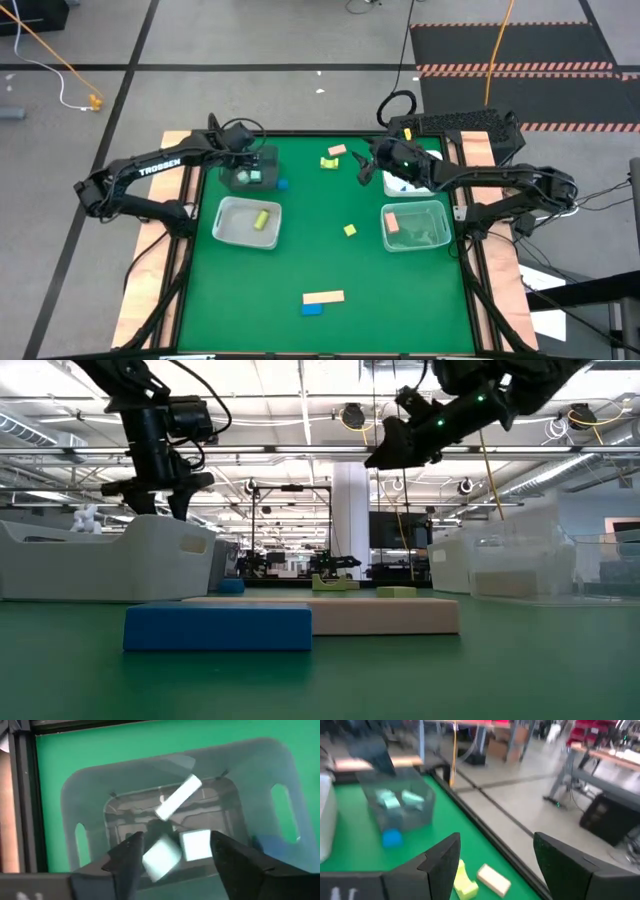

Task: Sort & place blocks by color
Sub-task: Put the top green block into the gray bin

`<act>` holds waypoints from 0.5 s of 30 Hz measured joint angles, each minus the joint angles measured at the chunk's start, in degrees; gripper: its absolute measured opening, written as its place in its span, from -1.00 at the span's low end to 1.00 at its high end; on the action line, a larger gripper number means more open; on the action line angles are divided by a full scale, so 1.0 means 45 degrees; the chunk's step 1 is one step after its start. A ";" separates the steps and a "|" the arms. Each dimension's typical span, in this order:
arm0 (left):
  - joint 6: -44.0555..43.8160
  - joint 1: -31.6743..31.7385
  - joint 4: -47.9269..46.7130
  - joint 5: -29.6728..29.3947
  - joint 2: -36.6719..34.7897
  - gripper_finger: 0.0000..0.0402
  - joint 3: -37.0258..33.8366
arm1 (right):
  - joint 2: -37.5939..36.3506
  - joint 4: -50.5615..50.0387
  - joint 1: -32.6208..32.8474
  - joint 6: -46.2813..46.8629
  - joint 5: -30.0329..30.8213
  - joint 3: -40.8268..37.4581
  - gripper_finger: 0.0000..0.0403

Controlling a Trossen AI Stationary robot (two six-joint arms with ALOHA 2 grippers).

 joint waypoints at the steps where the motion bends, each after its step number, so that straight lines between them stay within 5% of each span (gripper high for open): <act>1: -0.0066 -0.0040 0.0118 -0.0003 -0.0017 0.21 0.0000 | 0.0189 -0.0555 -0.0085 -0.0019 0.0000 0.0334 0.20; 7: -0.0474 -0.0217 0.0952 0.0567 -0.0440 0.40 0.0000 | 0.1784 -0.3558 -0.0768 0.0245 -0.1021 0.2002 0.20; 15: -0.1199 -0.0905 0.3525 0.1576 -0.1671 0.39 0.0000 | 0.4398 -0.3562 -0.1143 -0.0141 -0.3451 0.3190 0.20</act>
